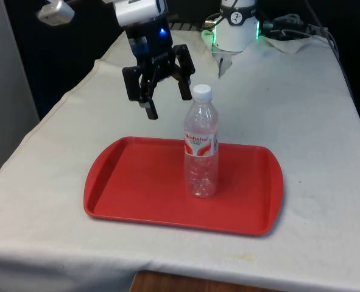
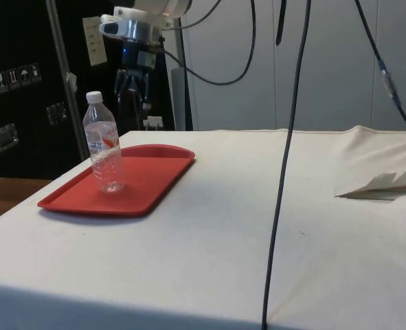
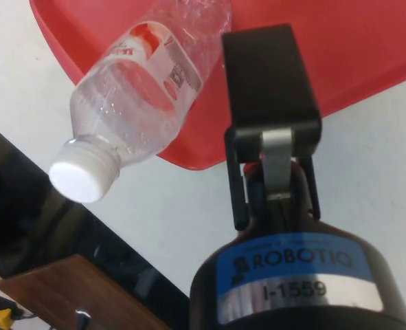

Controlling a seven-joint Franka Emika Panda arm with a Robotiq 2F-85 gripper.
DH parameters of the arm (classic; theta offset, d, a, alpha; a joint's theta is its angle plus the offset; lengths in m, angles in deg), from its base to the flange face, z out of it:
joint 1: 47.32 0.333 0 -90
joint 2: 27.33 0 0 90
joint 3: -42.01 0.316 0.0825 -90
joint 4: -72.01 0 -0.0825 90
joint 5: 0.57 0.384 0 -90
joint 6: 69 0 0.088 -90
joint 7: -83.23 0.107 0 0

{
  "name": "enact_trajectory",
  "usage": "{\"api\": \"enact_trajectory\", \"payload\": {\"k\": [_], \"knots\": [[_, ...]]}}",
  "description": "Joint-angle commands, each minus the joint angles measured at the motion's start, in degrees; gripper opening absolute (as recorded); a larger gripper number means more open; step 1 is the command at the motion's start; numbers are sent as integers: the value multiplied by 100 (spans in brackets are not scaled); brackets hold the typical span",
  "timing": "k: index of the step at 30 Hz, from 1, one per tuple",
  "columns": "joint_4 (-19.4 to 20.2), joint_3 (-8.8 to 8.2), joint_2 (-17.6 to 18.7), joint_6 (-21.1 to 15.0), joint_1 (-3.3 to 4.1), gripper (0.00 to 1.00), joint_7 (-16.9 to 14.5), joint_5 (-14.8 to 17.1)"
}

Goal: Place the bottle upright on the tray.

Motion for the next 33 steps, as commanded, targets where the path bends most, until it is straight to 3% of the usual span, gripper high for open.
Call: {"api": "enact_trajectory", "payload": {"k": [1, 4, 5, 6, 13, 14, 15, 23, 24, 25, 32, 33], "knots": [[-6, -57, -17, 29, 40, 100, 74, -97], [-17, -57, -57, 57, 40, 100, 132, -206], [-11, 0, -46, 23, 0, 100, 63, -115], [-23, -57, -74, 63, 40, 100, 155, -241], [-86, -57, -166, 155, 34, 100, 327, -533], [-80, -6, -155, 120, -6, 100, 269, -447], [-86, -57, -172, 160, 34, 100, 344, -561], [-160, -63, -264, 269, 29, 100, 527, -877], [-160, -17, -252, 229, -6, 100, 470, -796], [-183, -69, -281, 292, 29, 100, 561, -945], [-269, -69, -355, 413, 29, 100, 716, -1203], [-269, -23, -350, 390, -6, 100, 665, -1134]]}}
